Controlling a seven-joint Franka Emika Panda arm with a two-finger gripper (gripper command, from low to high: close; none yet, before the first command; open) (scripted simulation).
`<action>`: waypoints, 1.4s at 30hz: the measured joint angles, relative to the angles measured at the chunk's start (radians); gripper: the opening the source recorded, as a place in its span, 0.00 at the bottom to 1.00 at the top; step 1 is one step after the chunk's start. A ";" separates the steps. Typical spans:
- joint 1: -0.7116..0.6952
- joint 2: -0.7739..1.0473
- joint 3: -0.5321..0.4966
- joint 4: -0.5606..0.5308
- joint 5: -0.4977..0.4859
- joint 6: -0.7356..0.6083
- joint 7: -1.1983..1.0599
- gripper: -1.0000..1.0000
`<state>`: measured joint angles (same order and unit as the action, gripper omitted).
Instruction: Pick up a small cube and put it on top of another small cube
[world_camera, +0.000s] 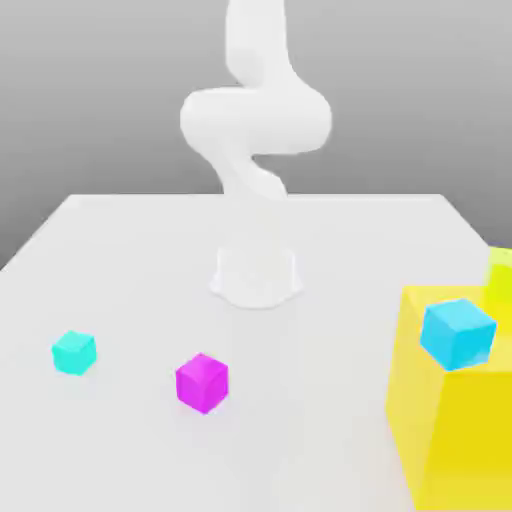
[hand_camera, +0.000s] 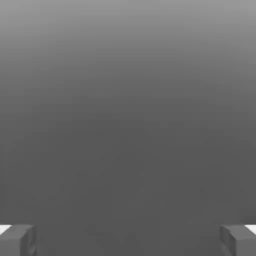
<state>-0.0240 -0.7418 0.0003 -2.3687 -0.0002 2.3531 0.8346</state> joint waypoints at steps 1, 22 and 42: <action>-0.012 0.029 0.000 -0.033 0.000 0.026 0.017 0.50; -0.215 0.826 -0.010 -0.592 0.008 0.694 0.335 0.50; -0.207 0.654 0.007 -0.604 -0.015 0.538 0.306 0.00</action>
<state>-0.2309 -0.0880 0.0071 -2.9729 -0.0154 2.8912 1.1408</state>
